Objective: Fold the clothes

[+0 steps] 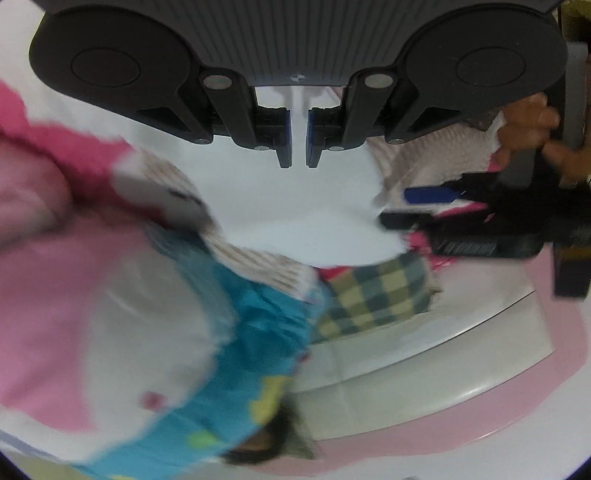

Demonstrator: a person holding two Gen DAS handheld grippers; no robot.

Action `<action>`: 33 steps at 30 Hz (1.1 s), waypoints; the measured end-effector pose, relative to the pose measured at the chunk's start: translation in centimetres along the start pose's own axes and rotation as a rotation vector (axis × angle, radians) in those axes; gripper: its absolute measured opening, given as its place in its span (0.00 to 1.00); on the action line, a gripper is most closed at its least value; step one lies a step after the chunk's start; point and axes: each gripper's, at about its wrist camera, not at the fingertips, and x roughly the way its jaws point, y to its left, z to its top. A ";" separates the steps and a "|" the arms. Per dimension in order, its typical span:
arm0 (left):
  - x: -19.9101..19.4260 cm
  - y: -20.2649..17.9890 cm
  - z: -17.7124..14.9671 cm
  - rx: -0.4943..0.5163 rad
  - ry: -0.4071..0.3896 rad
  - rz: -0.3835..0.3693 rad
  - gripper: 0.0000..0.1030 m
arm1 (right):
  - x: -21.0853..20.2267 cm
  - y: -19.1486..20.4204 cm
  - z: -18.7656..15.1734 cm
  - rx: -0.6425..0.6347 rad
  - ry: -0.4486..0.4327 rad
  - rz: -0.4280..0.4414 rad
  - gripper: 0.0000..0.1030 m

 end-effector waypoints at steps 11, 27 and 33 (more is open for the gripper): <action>3.8 3.3 4.7 -0.235 0.013 0.017 0.57 | 8.6 7.2 2.3 -0.290 -0.054 0.018 0.36; 1.7 0.4 3.6 -0.121 -0.135 0.007 0.08 | 8.6 7.3 2.2 -0.222 -0.095 -0.013 0.05; -1.5 -6.1 1.2 0.021 -0.160 -0.147 0.08 | 3.0 4.9 1.8 -0.058 -0.164 -0.023 0.04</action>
